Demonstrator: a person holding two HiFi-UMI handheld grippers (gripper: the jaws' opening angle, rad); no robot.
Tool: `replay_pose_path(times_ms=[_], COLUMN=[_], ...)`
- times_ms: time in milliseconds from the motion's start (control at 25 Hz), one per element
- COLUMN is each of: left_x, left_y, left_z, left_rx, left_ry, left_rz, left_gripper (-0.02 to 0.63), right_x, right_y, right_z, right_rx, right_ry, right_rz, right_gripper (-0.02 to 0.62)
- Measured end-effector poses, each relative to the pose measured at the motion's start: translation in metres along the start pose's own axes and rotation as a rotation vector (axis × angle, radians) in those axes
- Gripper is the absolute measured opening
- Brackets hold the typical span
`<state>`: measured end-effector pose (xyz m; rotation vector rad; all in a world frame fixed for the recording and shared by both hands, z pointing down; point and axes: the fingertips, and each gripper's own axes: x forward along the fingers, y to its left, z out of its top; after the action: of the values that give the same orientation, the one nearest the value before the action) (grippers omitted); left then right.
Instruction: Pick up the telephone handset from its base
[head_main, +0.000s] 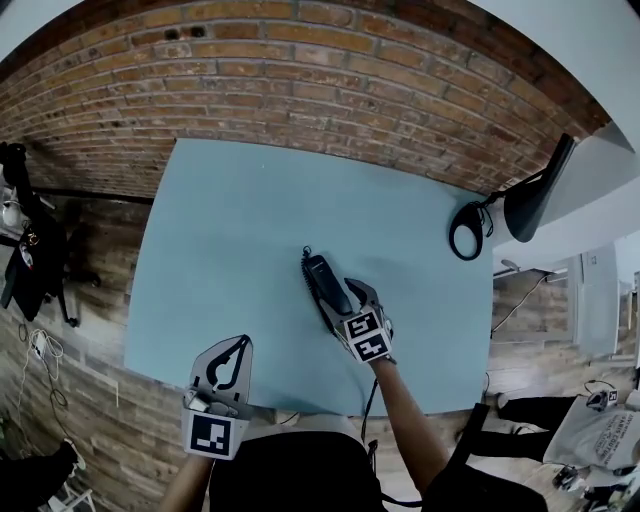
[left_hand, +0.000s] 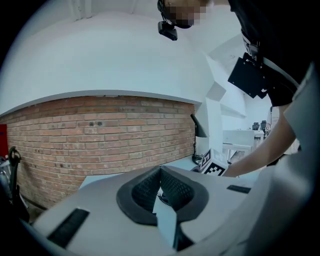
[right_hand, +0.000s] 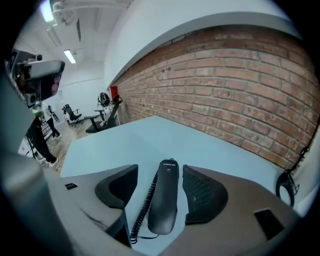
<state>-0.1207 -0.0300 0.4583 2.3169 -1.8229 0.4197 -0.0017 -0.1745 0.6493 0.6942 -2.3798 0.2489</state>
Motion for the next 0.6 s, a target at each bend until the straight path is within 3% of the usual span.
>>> replay_pose_path(times_ms=[120, 600], left_x=[-0.004, -0.010], left_y=[0.006, 0.025], left_z=[-0.004, -0.028], left_rx=[-0.009, -0.034], left_ry=[0.016, 0.084], left_rz=[0.020, 0.056], left_gripper=[0.014, 0.014], right_x=[0.032, 0.089], right_y=[-0.002, -0.011], right_z=[-0.021, -0.065], right_rx=[0.001, 0.077], right_ry=[0.076, 0.235], right_rz=[0.019, -0.009], right_gripper=[0.325, 0.328])
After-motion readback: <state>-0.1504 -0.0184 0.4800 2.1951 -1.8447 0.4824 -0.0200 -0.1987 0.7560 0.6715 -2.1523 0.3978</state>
